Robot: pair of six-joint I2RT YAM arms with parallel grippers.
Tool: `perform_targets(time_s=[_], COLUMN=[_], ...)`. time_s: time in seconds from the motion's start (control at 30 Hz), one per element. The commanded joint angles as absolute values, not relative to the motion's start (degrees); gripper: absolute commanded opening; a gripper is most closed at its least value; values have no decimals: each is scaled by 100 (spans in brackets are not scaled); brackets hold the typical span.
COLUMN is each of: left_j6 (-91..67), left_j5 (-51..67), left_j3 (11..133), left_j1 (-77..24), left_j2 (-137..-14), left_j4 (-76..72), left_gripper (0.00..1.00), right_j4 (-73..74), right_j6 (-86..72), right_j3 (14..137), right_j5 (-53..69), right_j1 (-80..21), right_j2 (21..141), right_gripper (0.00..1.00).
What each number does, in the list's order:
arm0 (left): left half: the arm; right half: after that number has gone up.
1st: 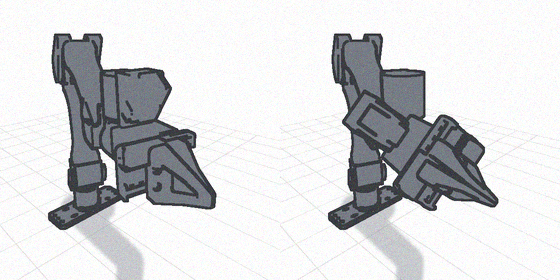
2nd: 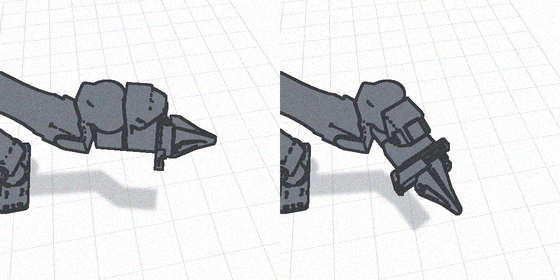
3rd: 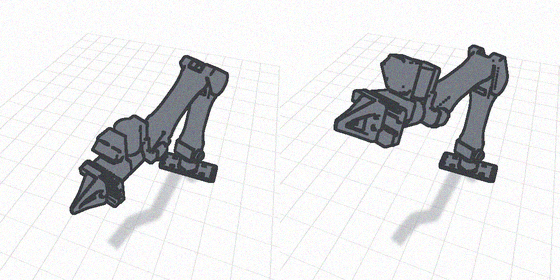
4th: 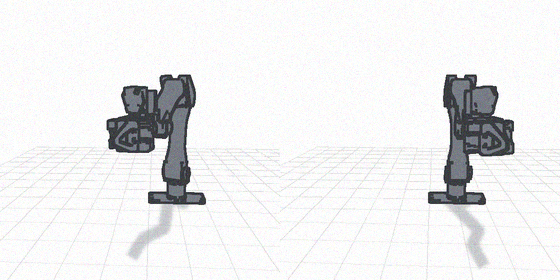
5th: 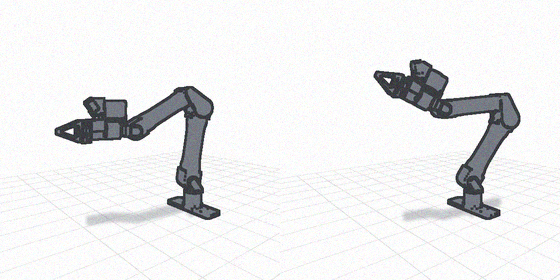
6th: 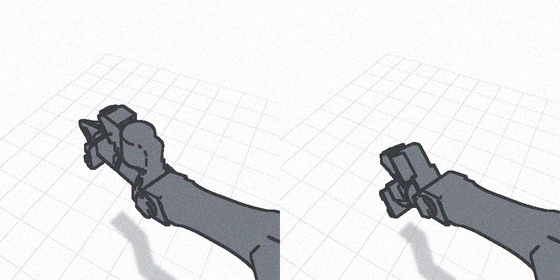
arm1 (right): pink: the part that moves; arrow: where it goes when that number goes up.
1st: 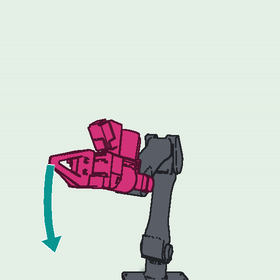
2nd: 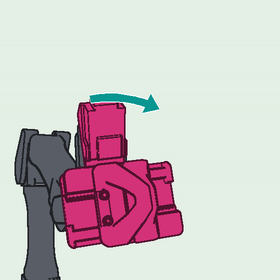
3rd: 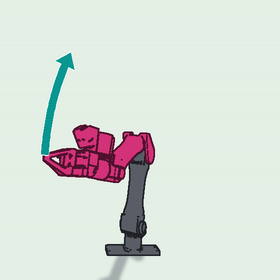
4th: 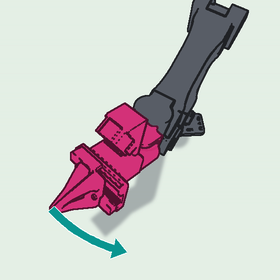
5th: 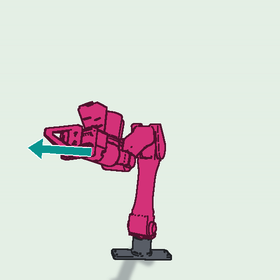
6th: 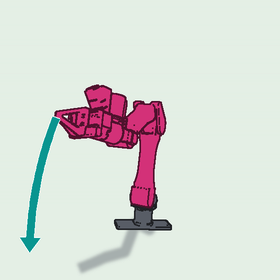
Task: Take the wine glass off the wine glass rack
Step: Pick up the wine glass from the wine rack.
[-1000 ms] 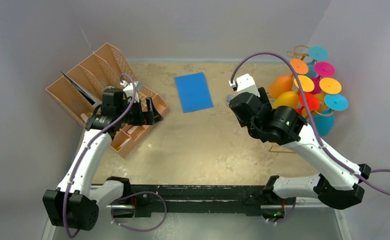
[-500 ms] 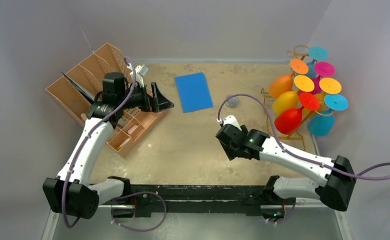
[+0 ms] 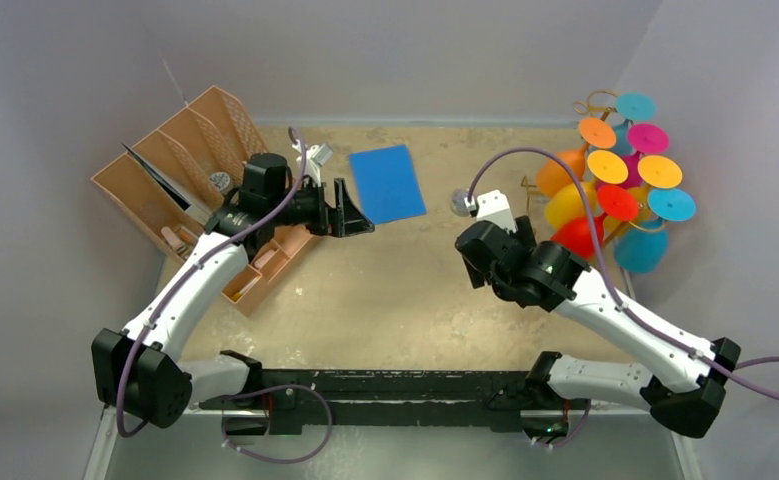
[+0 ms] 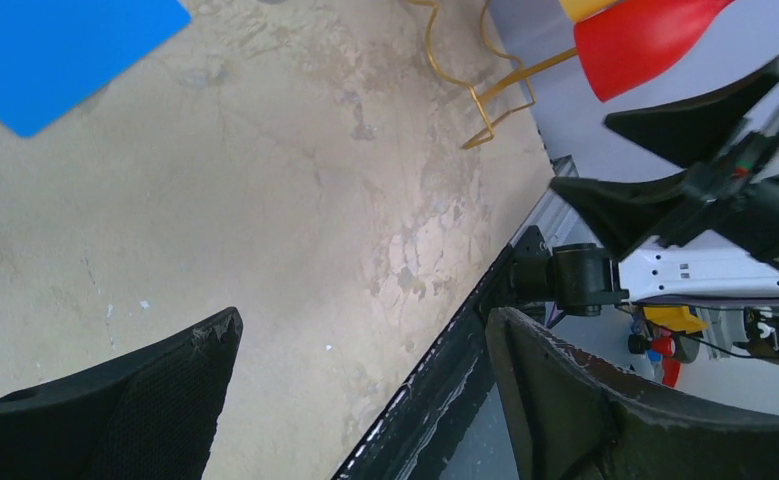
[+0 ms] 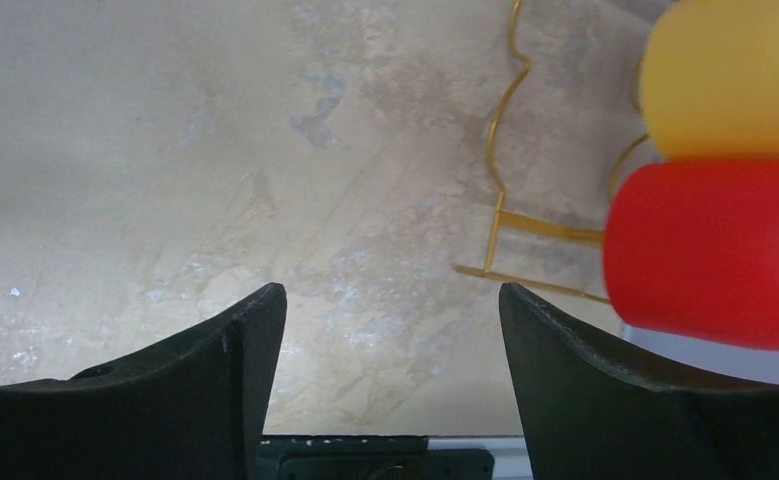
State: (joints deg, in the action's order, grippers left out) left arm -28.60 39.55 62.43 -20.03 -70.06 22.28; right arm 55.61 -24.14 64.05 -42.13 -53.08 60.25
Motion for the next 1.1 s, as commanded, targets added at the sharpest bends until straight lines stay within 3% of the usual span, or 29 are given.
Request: perform_targets(time_s=[0.0,0.3,0.6,1.07], left_j6=[-2900,-2776,-2702,-2496], left_j5=[3806,3662,3613,3508], left_j3=[6092,5888,5761,5767], left_j1=[-2013,-2013,-2012,-2013], left_j2=[-6783,-6621,-6562,-6520], left_j4=[2085,2234,2295,2540], left_gripper=[90,91,91,91], right_j4=[6328,6939,6371,6798], right_j6=[-2124,-1028,255,648], right_j3=[7554,9418,9844,9822], right_j5=[-4717,-5535,-6102,-5925], right_j1=[-5262,-4768,-4343,-3288], right_j2=[6204,6823,6883,7092], right_gripper=[80,77,68,60])
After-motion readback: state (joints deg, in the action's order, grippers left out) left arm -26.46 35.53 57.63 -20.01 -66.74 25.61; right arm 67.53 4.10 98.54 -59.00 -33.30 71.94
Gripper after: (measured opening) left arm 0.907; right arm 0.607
